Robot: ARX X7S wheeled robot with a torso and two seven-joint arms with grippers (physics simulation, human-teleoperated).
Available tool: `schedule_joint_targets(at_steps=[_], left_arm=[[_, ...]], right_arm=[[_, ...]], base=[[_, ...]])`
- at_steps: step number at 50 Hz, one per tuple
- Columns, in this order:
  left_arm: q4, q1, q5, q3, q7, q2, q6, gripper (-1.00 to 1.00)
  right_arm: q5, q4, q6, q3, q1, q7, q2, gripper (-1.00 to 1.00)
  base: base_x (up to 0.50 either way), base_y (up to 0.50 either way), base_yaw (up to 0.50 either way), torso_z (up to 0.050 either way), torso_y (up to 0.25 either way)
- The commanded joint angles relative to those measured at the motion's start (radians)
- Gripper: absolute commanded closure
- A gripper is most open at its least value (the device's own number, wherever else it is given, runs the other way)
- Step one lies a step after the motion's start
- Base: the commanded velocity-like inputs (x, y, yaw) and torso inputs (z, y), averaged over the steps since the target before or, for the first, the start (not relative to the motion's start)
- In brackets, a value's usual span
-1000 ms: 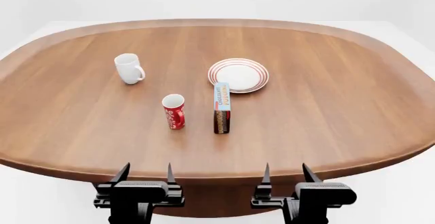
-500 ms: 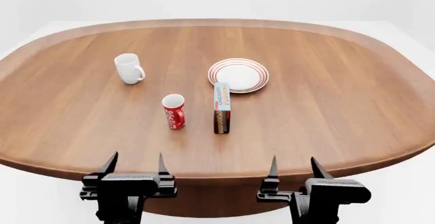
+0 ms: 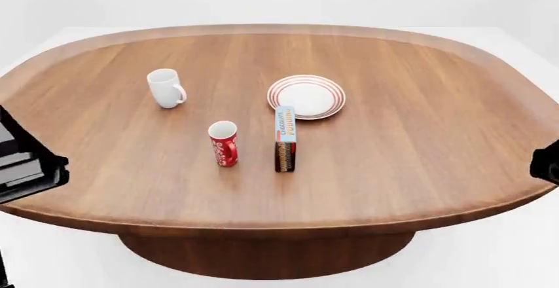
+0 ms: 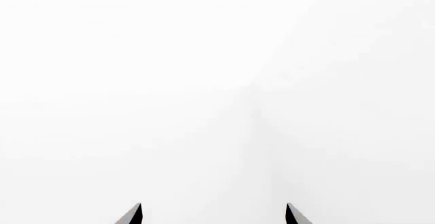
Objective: Pick up the white mug and put it on the plate, and put the chocolate pudding to the right of the plate.
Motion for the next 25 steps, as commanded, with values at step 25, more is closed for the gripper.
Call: schedule_joint_targets(at_steps=[25], left_arm=[[0.126, 0.421, -0.163, -0.203, -0.825, -0.595, 0.383, -1.0]], right_arm=[[0.09, -0.201, -0.283, 0.119, -0.11, 0.161, 0.165, -1.0]], base=[[0.19, -0.01, 0.0, 0.0, 0.0]])
